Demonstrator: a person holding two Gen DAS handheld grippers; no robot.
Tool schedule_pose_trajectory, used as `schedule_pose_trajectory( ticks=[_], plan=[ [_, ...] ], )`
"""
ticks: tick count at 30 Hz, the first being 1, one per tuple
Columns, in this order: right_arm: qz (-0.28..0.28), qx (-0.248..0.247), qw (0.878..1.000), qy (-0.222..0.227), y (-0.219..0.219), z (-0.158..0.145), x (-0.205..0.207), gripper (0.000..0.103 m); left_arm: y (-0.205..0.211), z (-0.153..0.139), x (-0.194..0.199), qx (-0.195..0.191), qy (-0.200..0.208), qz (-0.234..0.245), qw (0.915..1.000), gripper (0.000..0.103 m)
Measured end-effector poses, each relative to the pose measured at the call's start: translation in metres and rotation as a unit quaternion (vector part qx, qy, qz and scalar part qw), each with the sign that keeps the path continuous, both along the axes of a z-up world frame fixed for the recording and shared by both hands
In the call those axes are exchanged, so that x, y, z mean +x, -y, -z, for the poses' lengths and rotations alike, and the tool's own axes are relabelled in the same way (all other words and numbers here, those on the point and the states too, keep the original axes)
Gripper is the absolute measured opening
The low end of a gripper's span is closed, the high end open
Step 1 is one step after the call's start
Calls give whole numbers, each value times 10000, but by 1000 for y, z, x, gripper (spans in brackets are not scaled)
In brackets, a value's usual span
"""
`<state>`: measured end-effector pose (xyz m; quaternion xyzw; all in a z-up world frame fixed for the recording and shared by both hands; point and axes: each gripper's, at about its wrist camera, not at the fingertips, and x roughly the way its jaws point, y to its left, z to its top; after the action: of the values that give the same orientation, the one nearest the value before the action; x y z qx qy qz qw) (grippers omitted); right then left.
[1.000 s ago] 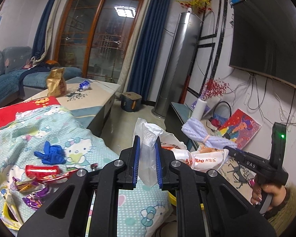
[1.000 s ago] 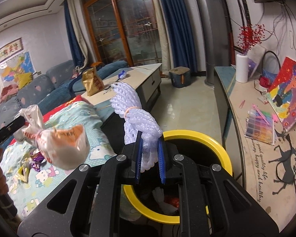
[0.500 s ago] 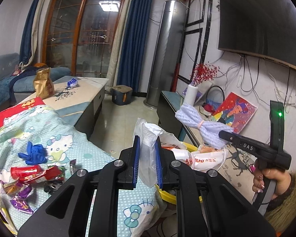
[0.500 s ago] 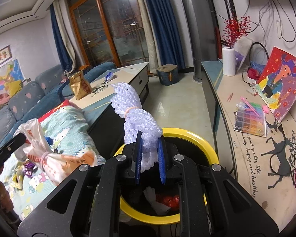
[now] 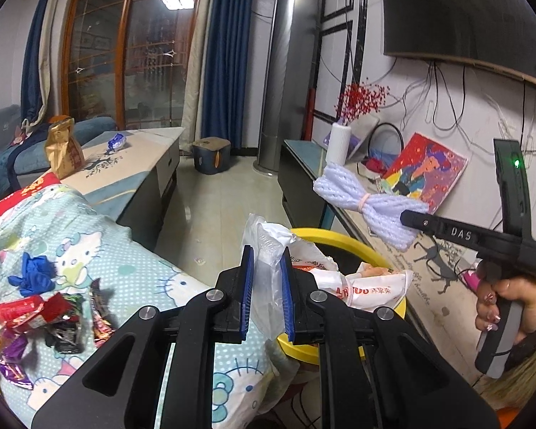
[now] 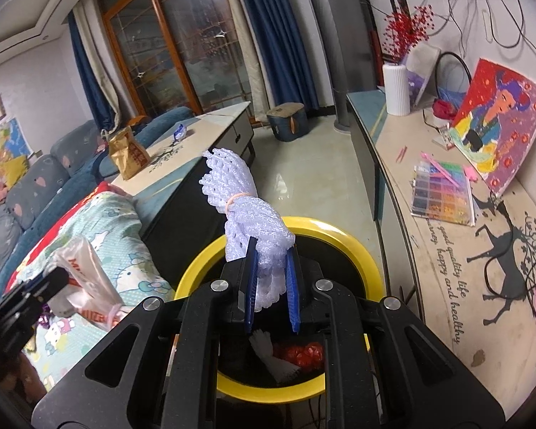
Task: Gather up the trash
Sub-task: 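Carry both items over the yellow bin and open both tools to drop them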
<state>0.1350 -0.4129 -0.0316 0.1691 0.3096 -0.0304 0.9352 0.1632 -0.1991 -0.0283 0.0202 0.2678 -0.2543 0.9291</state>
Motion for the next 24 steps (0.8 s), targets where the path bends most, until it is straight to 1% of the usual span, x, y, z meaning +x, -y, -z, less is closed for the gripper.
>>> schedule_pose_trajectory(
  ticks=[10,15,16,17,18,19,20,21,23,24],
  plan=[
    [78,111,9995,-283,12,19,5,10,34,31,12,387,-197,194,9989,14],
    [119,247,9987,-425,19,30,7,10,45,42,18,465,-305,256,9981,15],
    [101,287,9984,-486,20,33,8,12,46,44,19,455,-333,274,9980,16],
    [87,328,9978,-569,20,36,9,12,48,47,21,423,-369,311,9979,19],
    [111,364,9971,-659,21,39,11,20,49,49,23,366,-419,365,9978,24],
    [170,377,9963,-758,22,43,12,39,49,49,24,304,-440,380,9978,42],
    [227,374,9958,-804,23,46,12,46,48,50,24,217,-451,379,9980,68],
    [360,346,9952,-841,25,48,11,49,44,49,24,68,-457,376,9982,76],
    [413,305,9949,-871,25,49,10,51,37,48,22,-115,-472,304,9984,81],
    [439,270,9949,-869,24,49,10,54,35,47,22,-149,-462,246,9985,84]
  ],
)
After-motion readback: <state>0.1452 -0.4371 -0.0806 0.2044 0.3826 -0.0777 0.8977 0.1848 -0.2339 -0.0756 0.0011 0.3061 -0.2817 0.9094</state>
